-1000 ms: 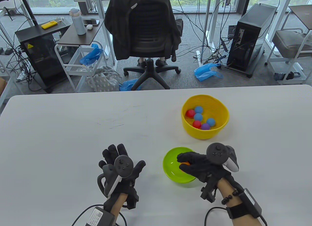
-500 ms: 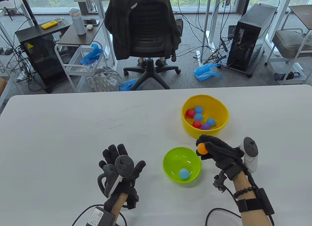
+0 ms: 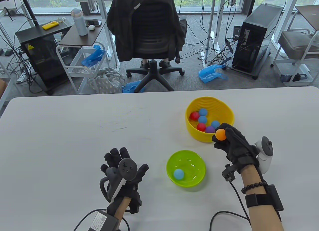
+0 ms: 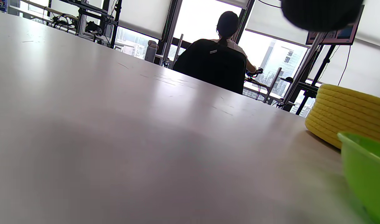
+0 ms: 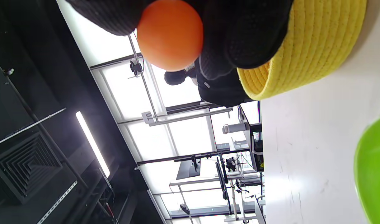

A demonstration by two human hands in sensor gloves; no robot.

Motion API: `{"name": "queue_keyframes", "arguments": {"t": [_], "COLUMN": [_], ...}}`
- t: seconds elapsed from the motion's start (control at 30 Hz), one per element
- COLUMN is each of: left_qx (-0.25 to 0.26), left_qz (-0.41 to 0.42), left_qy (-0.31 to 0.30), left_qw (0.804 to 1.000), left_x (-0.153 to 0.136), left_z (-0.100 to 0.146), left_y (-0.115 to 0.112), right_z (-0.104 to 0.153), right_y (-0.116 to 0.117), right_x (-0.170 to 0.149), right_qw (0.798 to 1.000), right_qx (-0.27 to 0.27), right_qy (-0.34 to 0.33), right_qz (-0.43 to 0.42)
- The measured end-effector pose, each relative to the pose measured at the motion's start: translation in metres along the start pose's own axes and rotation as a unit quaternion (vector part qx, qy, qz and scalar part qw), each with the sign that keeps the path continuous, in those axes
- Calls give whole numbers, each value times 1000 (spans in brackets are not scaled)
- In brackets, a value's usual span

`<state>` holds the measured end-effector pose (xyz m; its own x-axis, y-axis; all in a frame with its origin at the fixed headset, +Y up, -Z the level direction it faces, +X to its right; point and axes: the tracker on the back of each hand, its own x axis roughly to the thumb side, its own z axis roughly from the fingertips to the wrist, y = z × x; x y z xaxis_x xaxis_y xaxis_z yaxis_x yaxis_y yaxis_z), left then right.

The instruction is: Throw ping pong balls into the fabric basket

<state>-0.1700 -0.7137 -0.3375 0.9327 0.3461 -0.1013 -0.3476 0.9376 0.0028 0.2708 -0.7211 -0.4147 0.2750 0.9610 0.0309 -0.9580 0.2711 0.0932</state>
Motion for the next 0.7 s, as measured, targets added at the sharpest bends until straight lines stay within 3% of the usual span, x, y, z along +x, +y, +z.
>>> {"name": "queue_keyframes", "arguments": {"t": [0.2, 0.37, 0.53, 0.7], "left_qx": [0, -1, -1, 2], "left_qz": [-2, -4, -3, -3], "left_qy": [-4, -4, -1, -1], "left_qw": [1000, 1000, 1000, 1000], "left_x": [1, 2, 1, 2], "left_z": [0, 0, 1, 1], "left_y": [-1, -1, -1, -1], "right_z": [-9, -9, -3, 8], "right_y": [-3, -2, 5, 26], "right_x": [1, -1, 7, 21], "right_qw": [996, 996, 998, 987], "right_qx": [59, 64, 22, 14], "right_qy": [-15, -22, -45, -83], "right_qz": [-65, -62, 42, 140]}}
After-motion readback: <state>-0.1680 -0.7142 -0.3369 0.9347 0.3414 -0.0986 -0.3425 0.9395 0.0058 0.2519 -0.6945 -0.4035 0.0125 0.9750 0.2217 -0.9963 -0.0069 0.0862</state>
